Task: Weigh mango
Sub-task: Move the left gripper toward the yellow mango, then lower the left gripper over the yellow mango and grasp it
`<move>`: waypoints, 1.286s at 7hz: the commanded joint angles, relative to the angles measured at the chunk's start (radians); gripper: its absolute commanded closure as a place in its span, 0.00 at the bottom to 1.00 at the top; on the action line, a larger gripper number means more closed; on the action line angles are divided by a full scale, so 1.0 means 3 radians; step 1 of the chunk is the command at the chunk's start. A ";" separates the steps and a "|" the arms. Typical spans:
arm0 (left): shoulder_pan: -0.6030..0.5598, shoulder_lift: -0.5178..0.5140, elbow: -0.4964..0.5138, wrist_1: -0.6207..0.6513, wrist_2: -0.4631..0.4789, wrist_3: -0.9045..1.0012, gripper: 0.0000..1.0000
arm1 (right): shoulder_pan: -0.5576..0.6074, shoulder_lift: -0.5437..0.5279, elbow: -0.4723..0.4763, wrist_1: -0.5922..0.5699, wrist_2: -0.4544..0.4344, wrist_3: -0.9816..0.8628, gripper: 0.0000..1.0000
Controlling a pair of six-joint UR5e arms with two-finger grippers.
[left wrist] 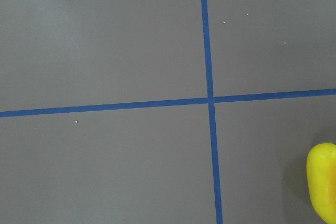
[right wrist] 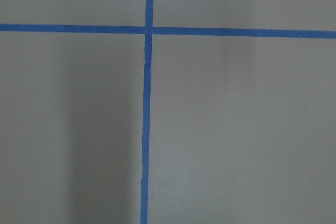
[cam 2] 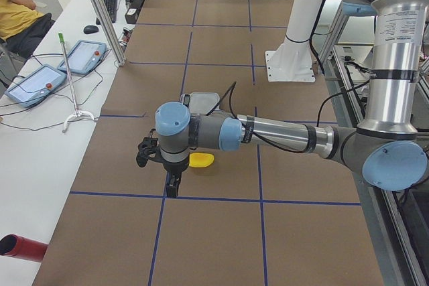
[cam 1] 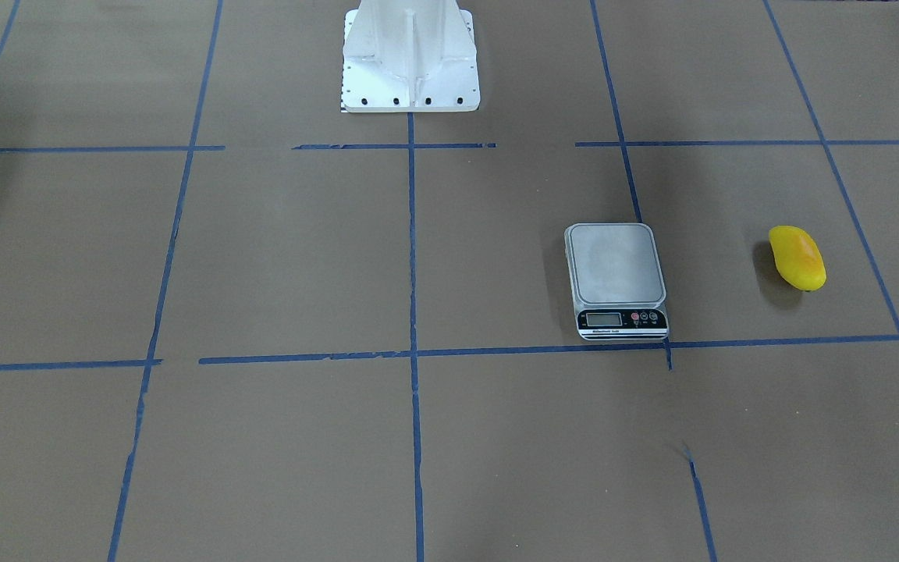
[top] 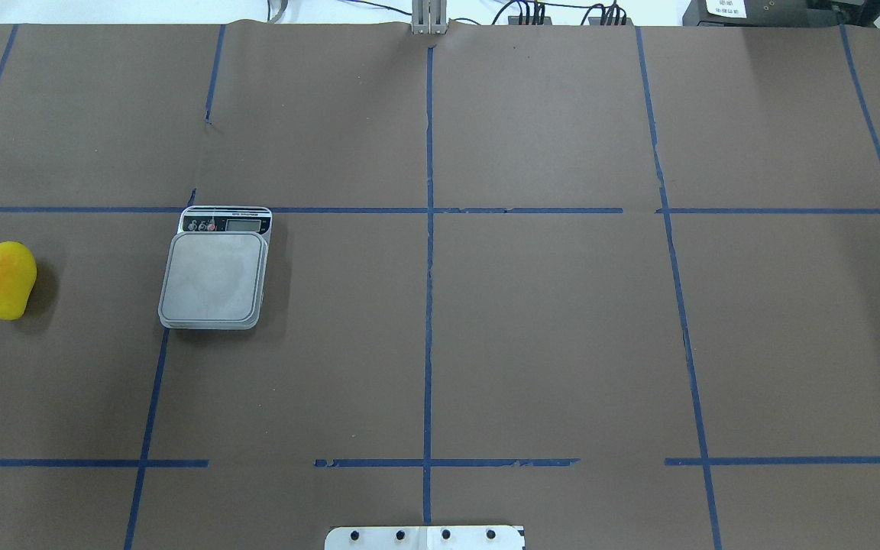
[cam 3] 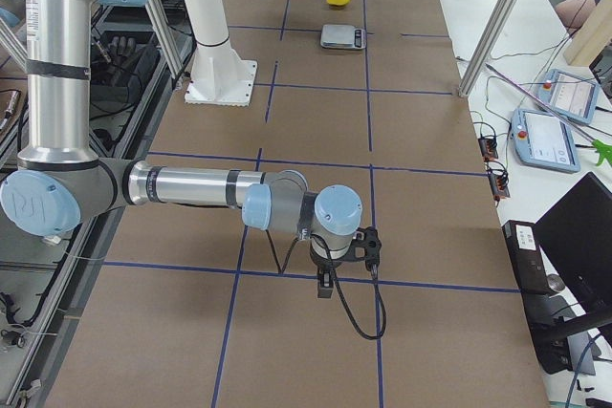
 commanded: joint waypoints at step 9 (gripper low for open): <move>0.1515 -0.0008 0.0584 -0.1778 -0.0176 -0.2438 0.00 | 0.0000 0.0002 -0.0001 0.0000 0.0000 -0.0001 0.00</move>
